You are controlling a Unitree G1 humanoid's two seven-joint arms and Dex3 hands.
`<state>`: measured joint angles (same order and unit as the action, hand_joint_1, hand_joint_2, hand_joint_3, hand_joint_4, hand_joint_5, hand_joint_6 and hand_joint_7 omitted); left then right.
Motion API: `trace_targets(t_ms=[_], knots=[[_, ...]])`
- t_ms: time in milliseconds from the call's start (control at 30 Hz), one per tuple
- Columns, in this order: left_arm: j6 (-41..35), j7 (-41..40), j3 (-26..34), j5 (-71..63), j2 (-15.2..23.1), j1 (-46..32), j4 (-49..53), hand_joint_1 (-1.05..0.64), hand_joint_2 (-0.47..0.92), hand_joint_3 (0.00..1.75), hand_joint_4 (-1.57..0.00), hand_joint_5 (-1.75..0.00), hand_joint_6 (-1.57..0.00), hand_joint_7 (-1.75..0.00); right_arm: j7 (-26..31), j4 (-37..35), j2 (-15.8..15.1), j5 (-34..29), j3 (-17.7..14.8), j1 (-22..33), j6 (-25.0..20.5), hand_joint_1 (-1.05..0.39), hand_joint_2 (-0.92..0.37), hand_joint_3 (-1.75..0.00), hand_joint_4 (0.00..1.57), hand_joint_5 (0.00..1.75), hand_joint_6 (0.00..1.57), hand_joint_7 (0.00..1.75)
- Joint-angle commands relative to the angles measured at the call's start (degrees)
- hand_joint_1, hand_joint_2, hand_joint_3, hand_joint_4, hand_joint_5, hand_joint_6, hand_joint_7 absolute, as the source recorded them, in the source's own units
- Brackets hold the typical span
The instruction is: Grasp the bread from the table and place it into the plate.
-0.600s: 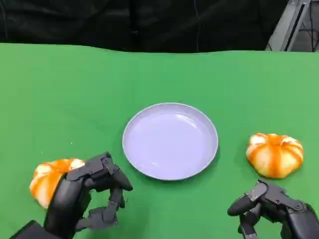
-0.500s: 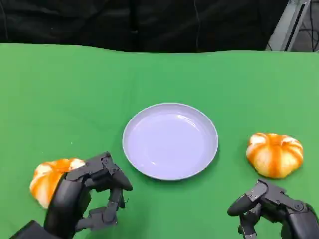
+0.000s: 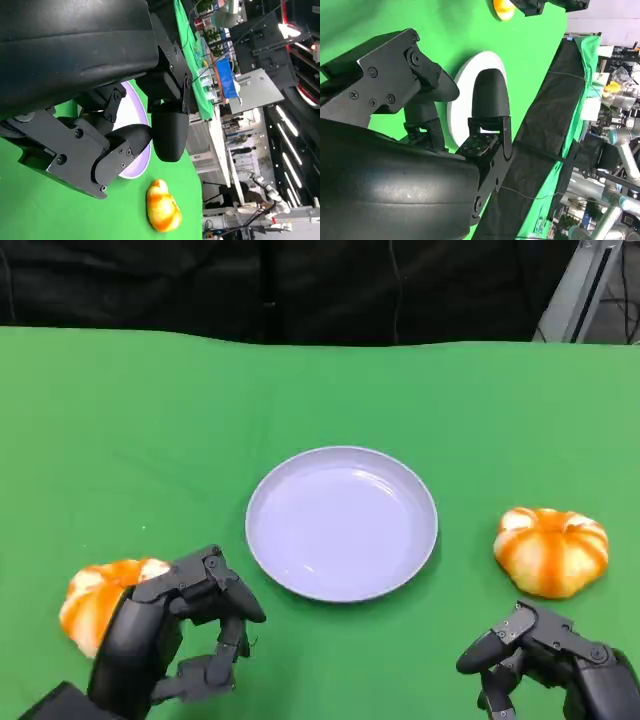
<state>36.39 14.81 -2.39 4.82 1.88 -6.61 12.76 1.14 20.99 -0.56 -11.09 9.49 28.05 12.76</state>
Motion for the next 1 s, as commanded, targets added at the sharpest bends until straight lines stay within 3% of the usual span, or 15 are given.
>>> trace_targets(t_ms=[33,367,467,533,667,700,733,800,967,1000], knots=[[0.4,-0.4,0.7,-0.1,0.7,0.1,0.1,-0.16,0.51,1.19,-0.79,-1.74,-0.75,-1.49,0.2,0.8,-0.5,-0.1,-0.4,0.3,-0.5,0.0,-0.53,-1.13,0.61,1.64,0.69,1.3],[1.6,-4.2,2.7,-3.6,0.9,1.2,0.7,-0.16,0.47,1.24,-0.77,-1.74,-0.76,-1.46,0.2,0.6,-0.4,0.1,-0.2,0.2,-0.3,0.0,-0.53,-1.13,0.61,1.64,0.7,1.29],[3.3,-10.4,5.4,-9.5,1.1,2.5,1.5,-0.11,0.54,1.12,-0.77,-1.49,-0.77,-1.2,0.3,0.6,0.0,0.3,0.1,0.3,-0.7,0.01,-0.52,-1.16,0.61,1.64,0.7,1.29],[3.9,-13.7,6.0,-13.1,1.0,2.7,1.8,-0.11,0.59,0.95,-0.76,-1.18,-0.81,-0.84,0.2,0.6,0.1,0.5,0.1,0.4,-0.8,0.0,-0.51,-1.16,0.61,1.64,0.71,1.29],[4.5,-16.0,5.7,-14.8,1.2,2.9,2.3,-0.11,0.61,0.9,-0.76,-1.09,-0.85,-0.7,0.2,0.6,0.1,0.5,0.1,0.4,-0.8,0.0,-0.51,-1.16,0.61,1.64,0.71,1.3],[2.2,-20.0,5.7,-23.1,3.4,2.9,1.1,-0.11,0.61,0.89,-0.76,-1.08,-0.85,-0.7,0.3,0.7,0.1,0.3,0.2,0.4,-0.7,0.0,-0.51,-1.16,0.61,1.64,0.71,1.3],[-3.8,-23.3,5.1,-33.9,6.1,2.5,-1.6,-0.34,0.78,0.54,-0.45,-0.82,-0.6,-0.41,0.4,0.7,0.1,0.1,0.2,0.5,-0.6,0.0,-0.51,-1.16,0.61,1.64,0.71,1.3],[-12.9,-27.1,3.8,-48.1,9.3,1.8,-5.5,-0.55,0.88,0.33,-0.17,-0.56,-0.39,-0.15,0.4,0.7,0.1,-0.1,0.3,0.5,-0.6,0.0,-0.51,-1.17,0.61,1.64,0.71,1.3],[-24.0,-25.9,0.3,-58.9,11.3,1.2,-8.9,-0.61,0.92,0.24,-0.01,-0.36,-0.26,-0.02,0.5,0.8,0.2,0.0,0.5,0.8,-0.4,0.01,-0.5,-1.19,0.61,1.64,0.71,1.31],[-26.2,-25.4,-0.6,-60.5,11.8,1.2,-9.4,-0.62,0.92,0.25,0.0,-0.26,-0.21,-0.02,0.6,0.8,0.3,-0.1,0.6,0.8,-0.5,0.01,-0.5,-1.19,0.61,1.64,0.71,1.32]])
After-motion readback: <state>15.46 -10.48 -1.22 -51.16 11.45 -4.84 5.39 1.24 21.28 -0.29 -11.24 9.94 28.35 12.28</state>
